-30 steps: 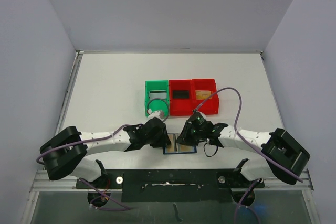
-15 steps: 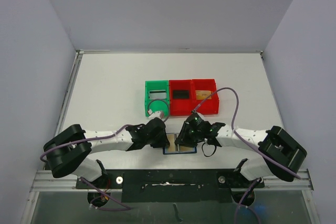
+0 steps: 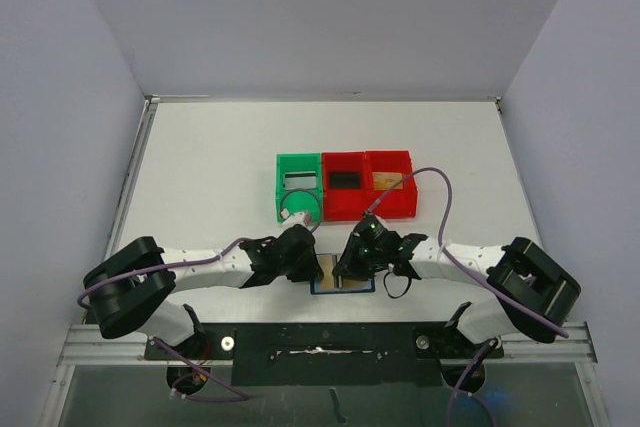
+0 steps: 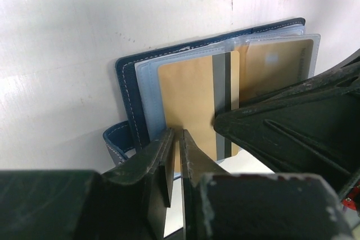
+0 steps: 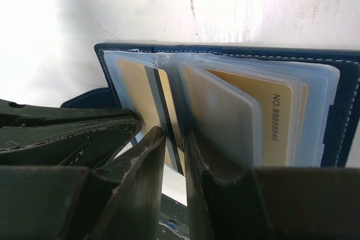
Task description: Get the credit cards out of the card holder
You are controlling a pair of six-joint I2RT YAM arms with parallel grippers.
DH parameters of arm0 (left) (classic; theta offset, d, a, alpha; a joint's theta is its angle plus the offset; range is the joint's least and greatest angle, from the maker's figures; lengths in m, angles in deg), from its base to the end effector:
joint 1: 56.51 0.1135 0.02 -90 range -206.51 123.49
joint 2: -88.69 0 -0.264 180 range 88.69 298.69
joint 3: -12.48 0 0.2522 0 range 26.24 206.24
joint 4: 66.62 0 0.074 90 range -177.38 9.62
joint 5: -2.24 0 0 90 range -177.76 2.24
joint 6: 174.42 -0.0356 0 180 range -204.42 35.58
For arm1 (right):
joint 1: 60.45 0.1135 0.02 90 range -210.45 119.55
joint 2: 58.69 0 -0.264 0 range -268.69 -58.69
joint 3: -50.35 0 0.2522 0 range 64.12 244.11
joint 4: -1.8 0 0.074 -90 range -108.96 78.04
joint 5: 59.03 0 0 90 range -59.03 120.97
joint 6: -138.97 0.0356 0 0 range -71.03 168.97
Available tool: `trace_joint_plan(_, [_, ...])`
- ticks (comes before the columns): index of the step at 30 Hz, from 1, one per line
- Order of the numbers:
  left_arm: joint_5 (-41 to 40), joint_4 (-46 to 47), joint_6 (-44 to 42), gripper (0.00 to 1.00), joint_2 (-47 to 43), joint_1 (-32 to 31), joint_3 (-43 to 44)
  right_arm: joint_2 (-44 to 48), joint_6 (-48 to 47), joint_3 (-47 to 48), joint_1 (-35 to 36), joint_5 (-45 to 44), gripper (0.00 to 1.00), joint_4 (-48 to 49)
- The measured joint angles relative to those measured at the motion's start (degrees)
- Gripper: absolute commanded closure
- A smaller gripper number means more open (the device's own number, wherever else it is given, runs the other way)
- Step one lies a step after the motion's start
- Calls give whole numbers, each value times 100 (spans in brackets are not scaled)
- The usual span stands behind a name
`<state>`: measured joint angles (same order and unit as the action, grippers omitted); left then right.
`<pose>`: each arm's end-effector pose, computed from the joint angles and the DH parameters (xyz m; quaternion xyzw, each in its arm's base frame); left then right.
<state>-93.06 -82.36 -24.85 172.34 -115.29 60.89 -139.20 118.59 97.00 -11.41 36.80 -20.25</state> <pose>0.1405 -0.2255 0.1453 -0.0219 0.9414 -0.2642 0.2084 0.1593 0.1891 0.1428 0.1559 0.9421 0.2766 0.1075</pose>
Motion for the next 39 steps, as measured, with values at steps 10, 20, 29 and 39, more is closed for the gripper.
trace_joint_plan(10, [22,66,17,92,42,0,0,531,175,-940,-448,695,91,1084])
trace_joint_plan(20, [20,55,17,93,42,0,0,579,61,-1029,-623,1086,100,1364])
trace_joint_plan(29, [-2,46,13,93,44,-13,7,702,-682,-1040,-1237,1840,100,1220])
trace_joint_plan(39, [-50,-225,-48,66,-26,-101,160,745,-857,-1040,-1224,1860,97,1152])
